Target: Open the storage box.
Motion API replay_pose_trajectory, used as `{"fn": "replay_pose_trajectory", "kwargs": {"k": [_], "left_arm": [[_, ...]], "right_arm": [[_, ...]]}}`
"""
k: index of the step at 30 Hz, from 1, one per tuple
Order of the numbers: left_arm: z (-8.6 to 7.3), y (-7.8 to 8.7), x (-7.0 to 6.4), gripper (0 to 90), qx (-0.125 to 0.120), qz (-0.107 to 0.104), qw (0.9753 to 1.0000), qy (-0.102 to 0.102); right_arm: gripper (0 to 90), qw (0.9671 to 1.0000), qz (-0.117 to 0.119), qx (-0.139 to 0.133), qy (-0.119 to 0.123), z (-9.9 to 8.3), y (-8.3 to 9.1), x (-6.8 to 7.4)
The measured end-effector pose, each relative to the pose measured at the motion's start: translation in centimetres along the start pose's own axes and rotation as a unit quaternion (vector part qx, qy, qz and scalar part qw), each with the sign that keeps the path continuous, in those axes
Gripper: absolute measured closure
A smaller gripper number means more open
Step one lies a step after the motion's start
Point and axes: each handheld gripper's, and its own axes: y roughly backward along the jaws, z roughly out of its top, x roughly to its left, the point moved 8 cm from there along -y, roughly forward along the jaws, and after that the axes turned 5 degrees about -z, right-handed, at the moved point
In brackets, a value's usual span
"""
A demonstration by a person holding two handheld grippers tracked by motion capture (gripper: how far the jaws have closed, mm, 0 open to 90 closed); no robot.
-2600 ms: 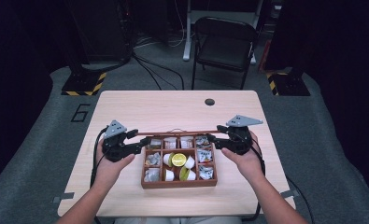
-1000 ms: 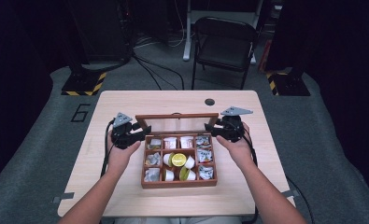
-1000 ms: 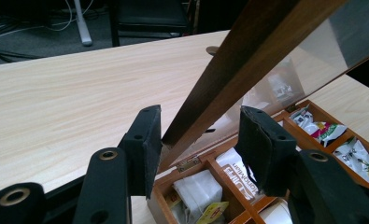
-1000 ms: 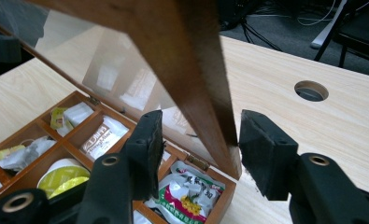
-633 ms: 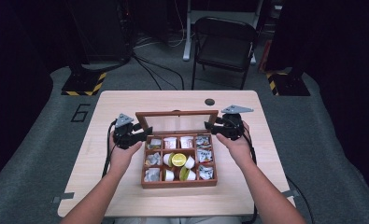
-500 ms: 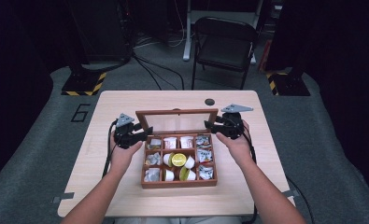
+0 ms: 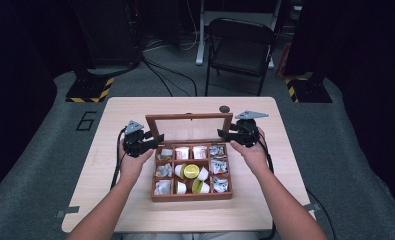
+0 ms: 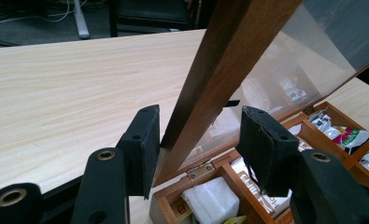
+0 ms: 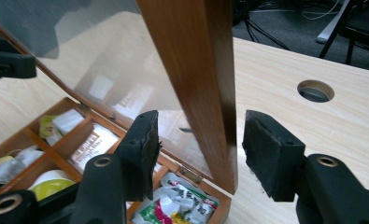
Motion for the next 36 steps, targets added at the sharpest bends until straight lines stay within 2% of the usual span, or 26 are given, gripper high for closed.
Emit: {"fn": "replay_pose_trajectory", "kwargs": {"k": [7, 10, 14, 26, 36], "left_arm": [[-0.1, -0.2, 0.2, 48.6, 0.003, -0.003, 1.0, 0.004], [-0.2, -0.4, 0.3, 48.5, 0.002, -0.003, 1.0, 0.007], [-0.3, -0.5, 0.4, 47.9, 0.007, -0.005, 1.0, 0.005], [-0.5, -1.0, 0.8, 47.8, 0.01, -0.008, 0.9998, 0.017], [-1.0, -1.7, 1.2, 47.8, 0.019, -0.013, 0.9994, 0.027]], "right_arm": [[42.5, 0.9997, 0.014, 0.015, -0.01, -1.3, -1.4, -0.4], [42.1, 0.9996, 0.012, 0.026, -0.003, -1.7, -2.0, -0.3], [42.2, 0.9996, 0.017, 0.024, 0.0, -1.8, -2.4, -0.1], [43.5, 0.9997, -0.004, 0.025, -0.005, -2.1, -3.2, -0.2], [43.1, 0.9994, -0.001, 0.033, -0.01, -2.6, -4.0, -0.5]]}}
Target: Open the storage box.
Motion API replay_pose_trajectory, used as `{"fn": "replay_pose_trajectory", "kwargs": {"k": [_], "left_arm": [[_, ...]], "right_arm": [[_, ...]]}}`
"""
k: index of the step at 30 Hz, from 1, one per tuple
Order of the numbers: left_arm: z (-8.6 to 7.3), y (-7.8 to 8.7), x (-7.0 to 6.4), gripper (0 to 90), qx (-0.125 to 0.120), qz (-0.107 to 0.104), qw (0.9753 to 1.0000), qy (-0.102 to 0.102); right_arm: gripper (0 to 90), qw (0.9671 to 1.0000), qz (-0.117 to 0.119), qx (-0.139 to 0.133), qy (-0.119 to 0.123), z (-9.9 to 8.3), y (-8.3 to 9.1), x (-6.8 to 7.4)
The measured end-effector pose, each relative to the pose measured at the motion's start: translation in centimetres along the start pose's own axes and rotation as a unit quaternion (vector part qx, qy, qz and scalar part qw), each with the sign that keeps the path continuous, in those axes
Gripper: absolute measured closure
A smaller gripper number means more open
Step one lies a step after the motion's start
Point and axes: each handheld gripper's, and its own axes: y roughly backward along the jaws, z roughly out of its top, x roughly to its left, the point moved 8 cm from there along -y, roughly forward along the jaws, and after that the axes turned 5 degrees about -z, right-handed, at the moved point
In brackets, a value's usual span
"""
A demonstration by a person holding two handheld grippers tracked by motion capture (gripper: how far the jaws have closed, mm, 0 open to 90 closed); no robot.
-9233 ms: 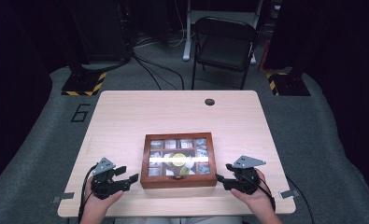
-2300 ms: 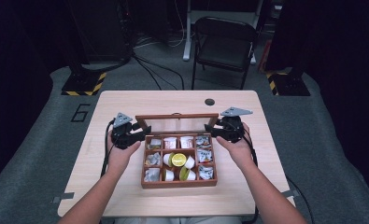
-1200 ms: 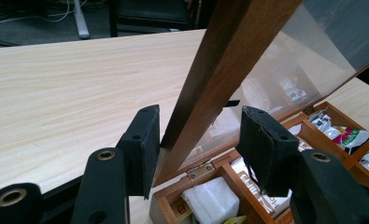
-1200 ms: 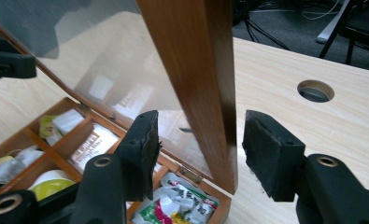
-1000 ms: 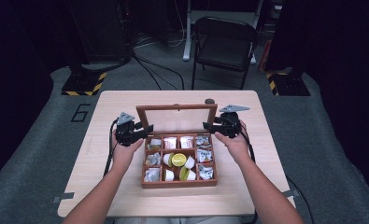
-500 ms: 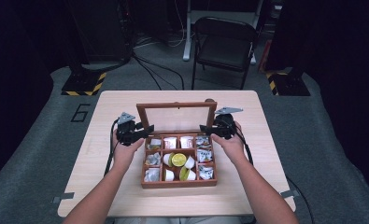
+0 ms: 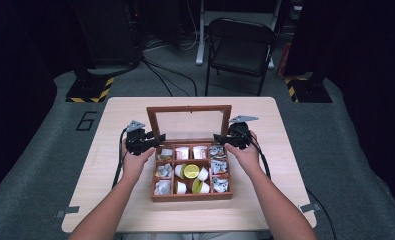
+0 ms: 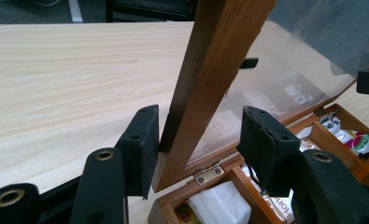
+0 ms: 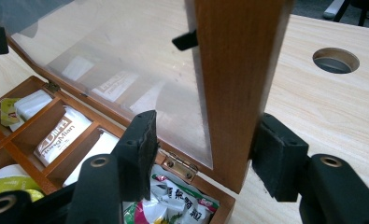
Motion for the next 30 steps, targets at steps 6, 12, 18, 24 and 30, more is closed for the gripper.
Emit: {"fn": "replay_pose_trajectory", "kwargs": {"k": [6, 12, 18, 24, 30], "left_arm": [[-0.2, -0.2, 0.1, 48.2, 0.0, 0.001, 1.0, 0.0], [-0.3, -0.3, 0.2, 49.1, 0.002, 0.003, 1.0, 0.0], [-0.4, -0.3, 0.3, 50.4, 0.004, 0.004, 1.0, -0.003], [-0.8, -0.4, 0.3, 51.1, 0.013, 0.008, 0.9999, -0.001], [-1.6, -0.5, 0.8, 55.3, 0.01, 0.01, 0.9999, 0.005]], "right_arm": [[43.7, 0.9999, -0.003, -0.002, -0.011, -0.1, -0.2, 0.0], [45.5, 0.9999, -0.004, -0.006, -0.01, -0.1, -0.5, -0.3], [46.4, 0.9999, -0.003, -0.004, -0.009, -0.2, -0.5, -0.3], [47.8, 0.9998, -0.004, -0.003, -0.02, -1.1, -0.8, -0.5], [49.3, 0.9997, -0.005, -0.003, -0.022, -1.4, -0.8, -0.5]]}}
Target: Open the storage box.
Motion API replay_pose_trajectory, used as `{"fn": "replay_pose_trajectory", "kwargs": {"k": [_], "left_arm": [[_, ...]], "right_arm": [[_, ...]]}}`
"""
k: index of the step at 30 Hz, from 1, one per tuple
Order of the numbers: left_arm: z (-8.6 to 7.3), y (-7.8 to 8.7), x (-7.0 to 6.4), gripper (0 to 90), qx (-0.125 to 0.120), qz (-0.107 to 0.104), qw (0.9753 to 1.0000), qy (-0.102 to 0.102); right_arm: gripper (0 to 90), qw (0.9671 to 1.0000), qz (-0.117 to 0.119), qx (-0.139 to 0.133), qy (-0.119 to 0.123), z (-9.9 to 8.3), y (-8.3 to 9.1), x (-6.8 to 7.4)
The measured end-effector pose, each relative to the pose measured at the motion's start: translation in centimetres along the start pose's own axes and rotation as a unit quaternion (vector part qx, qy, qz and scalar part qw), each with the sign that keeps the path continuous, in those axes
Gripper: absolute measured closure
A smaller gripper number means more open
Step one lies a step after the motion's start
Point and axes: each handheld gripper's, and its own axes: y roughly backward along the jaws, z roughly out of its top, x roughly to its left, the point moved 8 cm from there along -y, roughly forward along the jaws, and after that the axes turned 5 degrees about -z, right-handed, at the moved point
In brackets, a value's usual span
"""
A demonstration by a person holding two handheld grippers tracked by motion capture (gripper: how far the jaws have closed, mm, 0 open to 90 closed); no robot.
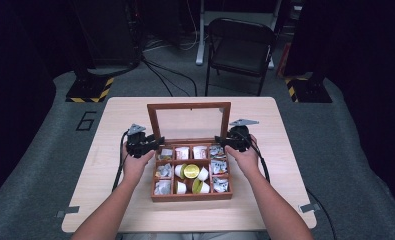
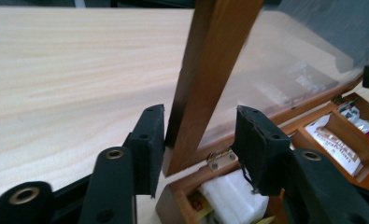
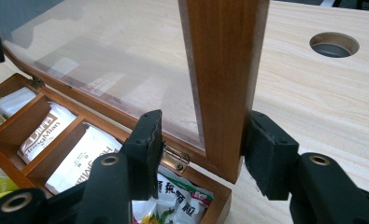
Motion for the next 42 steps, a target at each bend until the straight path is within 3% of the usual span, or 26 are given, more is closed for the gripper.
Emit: {"fn": "replay_pose_trajectory", "kwargs": {"k": [4, 8, 13, 18, 21, 30, 42], "left_arm": [[-0.4, -0.2, 0.2, 57.6, 0.011, 0.005, 0.9999, 0.0], [0.1, -0.2, -0.1, 54.1, -0.011, 0.0, 0.9999, 0.003], [0.2, -0.6, -0.2, 53.5, -0.014, 0.013, 0.9998, -0.004], [0.2, -0.5, 0.0, 57.4, -0.013, 0.008, 0.9999, 0.001], [0.2, -0.7, -0.1, 57.8, -0.012, 0.018, 0.9997, -0.009], [0.4, -1.1, -0.1, 57.1, -0.003, 0.021, 0.9998, -0.007], [0.5, -1.7, 0.2, 57.3, -0.004, 0.026, 0.9995, 0.017]], "right_arm": [[51.6, 1.0, -0.002, -0.002, 0.001, 0.0, 0.0, -0.1], [53.3, 0.9999, -0.005, -0.009, -0.007, -0.1, 0.0, -0.3], [53.2, 0.9998, -0.015, -0.013, -0.001, 0.0, -0.1, -0.2], [53.2, 0.9997, -0.017, -0.017, -0.001, -0.1, 0.0, -0.2], [54.0, 0.9997, -0.018, -0.014, -0.003, -0.2, 0.1, -0.2], [54.9, 0.9995, -0.023, -0.016, -0.015, -0.3, 0.2, -0.4], [55.1, 0.9991, -0.028, -0.015, -0.027, -0.3, -0.2, -0.6]]}}
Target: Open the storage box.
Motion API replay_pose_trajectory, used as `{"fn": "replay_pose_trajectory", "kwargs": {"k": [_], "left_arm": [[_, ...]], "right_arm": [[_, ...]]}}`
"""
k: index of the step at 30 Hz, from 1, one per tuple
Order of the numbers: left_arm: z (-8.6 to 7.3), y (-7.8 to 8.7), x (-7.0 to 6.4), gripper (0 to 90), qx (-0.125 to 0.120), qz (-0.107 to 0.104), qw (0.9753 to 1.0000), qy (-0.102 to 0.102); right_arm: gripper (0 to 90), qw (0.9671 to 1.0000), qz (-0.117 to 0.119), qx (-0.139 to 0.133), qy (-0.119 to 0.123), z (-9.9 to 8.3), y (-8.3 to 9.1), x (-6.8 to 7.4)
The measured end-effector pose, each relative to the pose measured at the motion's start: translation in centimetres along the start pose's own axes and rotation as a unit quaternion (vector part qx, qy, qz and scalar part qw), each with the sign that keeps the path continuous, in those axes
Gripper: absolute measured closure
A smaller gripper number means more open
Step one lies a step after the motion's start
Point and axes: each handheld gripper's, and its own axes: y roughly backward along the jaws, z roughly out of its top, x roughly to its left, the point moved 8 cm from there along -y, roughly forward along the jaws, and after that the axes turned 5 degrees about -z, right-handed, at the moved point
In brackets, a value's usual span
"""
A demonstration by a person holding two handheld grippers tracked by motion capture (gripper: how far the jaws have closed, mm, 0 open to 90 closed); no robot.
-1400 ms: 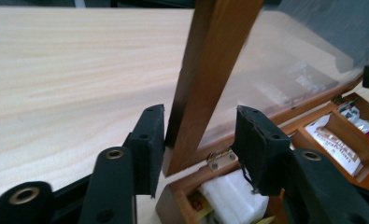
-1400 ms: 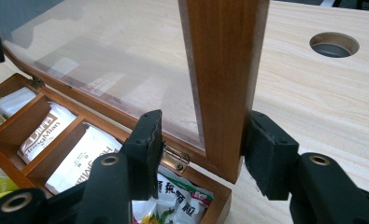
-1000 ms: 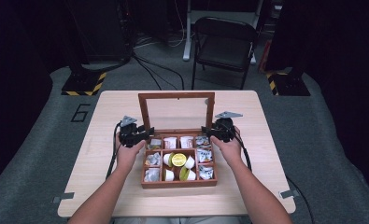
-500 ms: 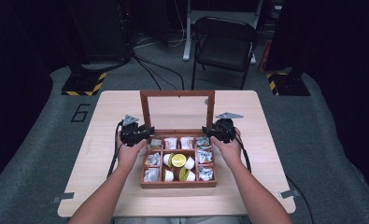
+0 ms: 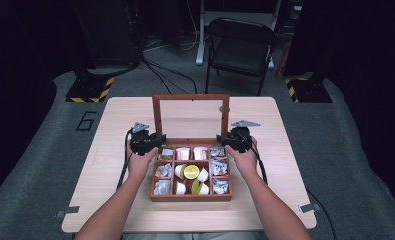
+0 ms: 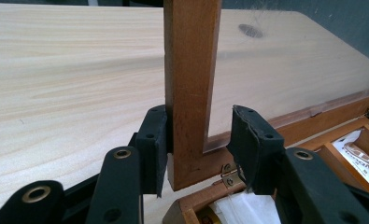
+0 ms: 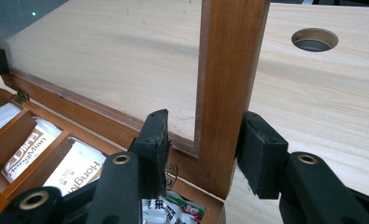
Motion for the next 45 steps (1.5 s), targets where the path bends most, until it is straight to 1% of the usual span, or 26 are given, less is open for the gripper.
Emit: {"fn": "replay_pose_trajectory", "kwargs": {"k": [1, 2, 4, 5, 10, 11, 18, 19, 20, 22, 24, 28, 32, 34, 36, 40, 42, 43, 45], "left_arm": [[0.0, -0.1, 0.0, 57.3, 0.001, 0.001, 1.0, 0.006], [0.0, -0.1, 0.0, 57.4, 0.001, 0.001, 1.0, 0.006], [0.0, -0.3, 0.2, 57.5, 0.002, 0.003, 1.0, 0.006], [0.0, -0.3, 0.3, 57.4, 0.003, 0.004, 1.0, 0.003], [0.1, -0.6, 0.4, 57.3, 0.003, 0.007, 1.0, 0.004], [0.1, -0.6, 0.5, 57.4, 0.006, 0.002, 1.0, 0.006], [0.0, -0.7, 0.6, 57.3, 0.006, -0.004, 0.9999, 0.016], [0.0, -0.8, 0.6, 57.3, 0.008, -0.003, 0.9998, 0.018], [0.0, -0.8, 0.6, 57.3, 0.008, -0.002, 0.9998, 0.019], [0.0, -0.8, 0.6, 57.3, 0.008, -0.002, 0.9997, 0.024], [0.0, -0.8, 0.6, 57.3, 0.009, -0.004, 0.9996, 0.026], [0.0, -0.8, 0.7, 57.3, 0.009, -0.005, 0.9997, 0.023], [0.0, -0.9, 0.8, 57.3, 0.009, -0.01, 0.9995, 0.027], [0.1, -1.0, 0.9, 57.1, 0.013, -0.01, 0.9995, 0.028], [0.1, -1.0, 0.9, 57.0, 0.016, -0.011, 0.9994, 0.028], [0.0, -1.1, 0.9, 56.8, 0.019, -0.012, 0.9991, 0.037], [0.0, -1.1, 0.9, 56.5, 0.018, -0.012, 0.9991, 0.037], [0.0, -1.2, 1.0, 56.1, 0.018, -0.014, 0.9989, 0.041], [0.0, -1.3, 1.0, 55.2, 0.019, -0.014, 0.9988, 0.043]], "right_arm": [[55.0, 1.0, -0.002, 0.001, -0.003, 0.0, -0.1, -0.1], [55.0, 1.0, -0.002, 0.001, -0.003, 0.0, -0.1, -0.1], [55.0, 0.9999, -0.003, 0.004, -0.012, 0.0, -0.3, -0.1], [55.0, 0.9999, -0.005, 0.004, -0.011, 0.0, -0.3, -0.1], [54.7, 0.9999, -0.009, 0.008, -0.008, -0.1, -0.5, -0.1], [54.7, 0.9998, -0.006, 0.007, -0.018, 0.0, -0.6, -0.1], [54.4, 0.9995, -0.006, 0.014, -0.027, 0.0, -0.8, -0.3], [54.0, 0.9991, -0.008, 0.021, -0.036, 0.1, -0.9, -0.2], [53.9, 0.9991, -0.011, 0.023, -0.034, 0.1, -0.9, -0.3], [53.9, 0.9987, -0.011, 0.026, -0.042, 0.1, -1.0, -0.2], [53.8, 0.9986, -0.01, 0.027, -0.045, 0.1, -1.0, -0.2], [53.9, 0.9984, -0.011, 0.027, -0.048, 0.1, -1.0, -0.2], [53.8, 0.9981, -0.007, 0.029, -0.054, 0.1, -1.1, -0.3], [53.6, 0.9979, -0.006, 0.029, -0.058, 0.1, -1.1, -0.3], [53.5, 0.9979, -0.007, 0.028, -0.057, 0.1, -1.1, -0.3], [53.2, 0.9977, -0.004, 0.028, -0.061, 0.0, -1.3, -0.4], [53.1, 0.9975, -0.004, 0.03, -0.064, 0.0, -1.3, -0.4], [52.9, 0.9973, -0.007, 0.031, -0.066, 0.0, -1.3, -0.4], [52.5, 0.9973, -0.008, 0.03, -0.066, 0.0, -1.4, -0.4]]}}
